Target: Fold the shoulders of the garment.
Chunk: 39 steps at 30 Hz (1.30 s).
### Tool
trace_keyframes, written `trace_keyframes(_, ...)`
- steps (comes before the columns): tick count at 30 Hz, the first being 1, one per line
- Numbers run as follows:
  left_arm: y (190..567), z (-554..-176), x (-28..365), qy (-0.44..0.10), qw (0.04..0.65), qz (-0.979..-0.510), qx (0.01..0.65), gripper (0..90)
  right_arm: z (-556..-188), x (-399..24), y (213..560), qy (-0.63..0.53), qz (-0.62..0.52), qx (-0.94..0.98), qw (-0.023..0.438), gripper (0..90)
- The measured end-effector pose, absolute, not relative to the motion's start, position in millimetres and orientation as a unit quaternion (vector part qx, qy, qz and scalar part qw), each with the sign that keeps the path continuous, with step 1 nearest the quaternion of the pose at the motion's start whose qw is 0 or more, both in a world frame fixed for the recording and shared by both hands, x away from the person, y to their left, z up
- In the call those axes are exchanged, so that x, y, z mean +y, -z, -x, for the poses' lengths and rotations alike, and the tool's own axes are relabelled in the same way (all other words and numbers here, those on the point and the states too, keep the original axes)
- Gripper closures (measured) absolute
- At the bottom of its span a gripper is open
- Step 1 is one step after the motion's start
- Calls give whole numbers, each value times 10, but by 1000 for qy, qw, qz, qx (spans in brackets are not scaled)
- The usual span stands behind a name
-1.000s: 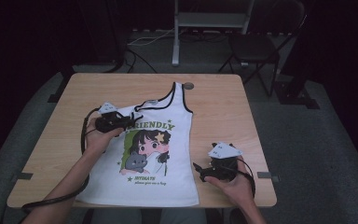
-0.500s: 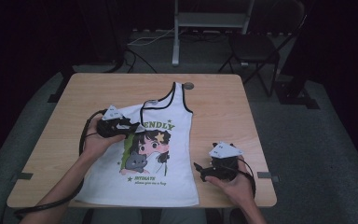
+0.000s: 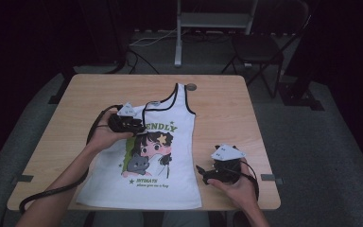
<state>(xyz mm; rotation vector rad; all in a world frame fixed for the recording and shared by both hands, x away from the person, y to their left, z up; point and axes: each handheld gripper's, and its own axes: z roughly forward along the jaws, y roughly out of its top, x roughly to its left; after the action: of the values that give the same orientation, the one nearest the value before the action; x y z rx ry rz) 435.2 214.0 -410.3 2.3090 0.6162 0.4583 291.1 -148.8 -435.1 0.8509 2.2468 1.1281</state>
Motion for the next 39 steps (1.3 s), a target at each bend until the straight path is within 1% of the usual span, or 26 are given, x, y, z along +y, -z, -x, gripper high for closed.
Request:
trace_keyframes(2, 4098, -4351, 2162, -175, 342, -891, 241, 749, -2908, -1493, 4350, -413, -312, 821, 242, 44)
trace_keyframes(4, 4088, -4327, 2199, -173, 342, -891, 242, 807, -2909, -1498, 4350, -413, -313, 821, 242, 44)
trace_keyframes(6, 4080, -4287, 2224, -178, 344, -891, 239, 832, -2911, -1499, 4351, -413, -313, 821, 242, 44)
trace_keyframes(10, 4056, -4158, 2254, -190, 351, -887, 230, 845, -2913, -1491, 4350, -412, -312, 821, 241, 44)
trace_keyframes(17, 4110, -3938, 2352, -197, 327, -899, 214, 842, -2919, -1506, 4350, -412, -313, 821, 242, 44)
trace_keyframes(24, 4142, -3856, 2420, -179, 324, -905, 213, 825, -2924, -1491, 4353, -411, -313, 822, 241, 44)
trace_keyframes(29, 4179, -3806, 2449, -164, 310, -913, 208, 810, -2922, -1503, 4353, -411, -314, 821, 241, 44)
trace_keyframes(32, 4171, -3794, 2479, -157, 315, -912, 209, 783, -2925, -1505, 4358, -411, -315, 821, 240, 44)
trace_keyframes(35, 4081, -3820, 2530, -155, 341, -901, 219, 735, -2925, -1503, 4352, -412, -316, 820, 240, 44)
trace_keyframes(39, 3961, -3942, 2591, -176, 360, -881, 251, 656, -2928, -1502, 4358, -412, -316, 821, 238, 44)
